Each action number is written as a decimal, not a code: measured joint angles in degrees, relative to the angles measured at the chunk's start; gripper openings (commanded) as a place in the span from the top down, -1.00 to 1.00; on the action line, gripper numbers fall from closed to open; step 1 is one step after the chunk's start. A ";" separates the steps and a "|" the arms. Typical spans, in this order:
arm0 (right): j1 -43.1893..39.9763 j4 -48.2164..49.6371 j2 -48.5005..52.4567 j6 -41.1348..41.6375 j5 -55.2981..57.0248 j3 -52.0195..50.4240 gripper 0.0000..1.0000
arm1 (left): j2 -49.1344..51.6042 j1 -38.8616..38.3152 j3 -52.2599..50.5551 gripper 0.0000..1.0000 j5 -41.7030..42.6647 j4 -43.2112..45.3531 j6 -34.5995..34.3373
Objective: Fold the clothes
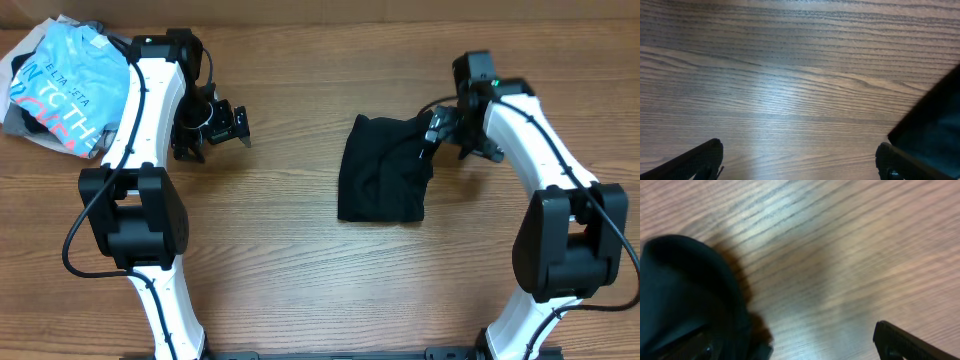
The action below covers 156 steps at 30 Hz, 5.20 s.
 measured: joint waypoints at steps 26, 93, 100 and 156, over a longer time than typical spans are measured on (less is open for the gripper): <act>9.27 -3.89 -3.10 -10.32 -23.98 -6.51 -0.61 | 0.00 -0.02 -0.02 -1.00 0.00 -0.13 0.00; 8.31 -4.26 -3.56 -6.58 -10.67 -6.73 -0.41 | 0.00 -0.11 -0.07 -1.00 0.00 -0.26 0.00; 2.75 -0.13 -3.56 -5.81 -10.12 -8.46 0.19 | 0.00 -0.11 -0.07 -1.00 0.00 -0.22 0.00; -13.31 12.20 -0.31 -15.98 -41.35 -23.32 0.92 | 0.00 -0.61 -0.07 -1.00 0.00 -0.11 0.00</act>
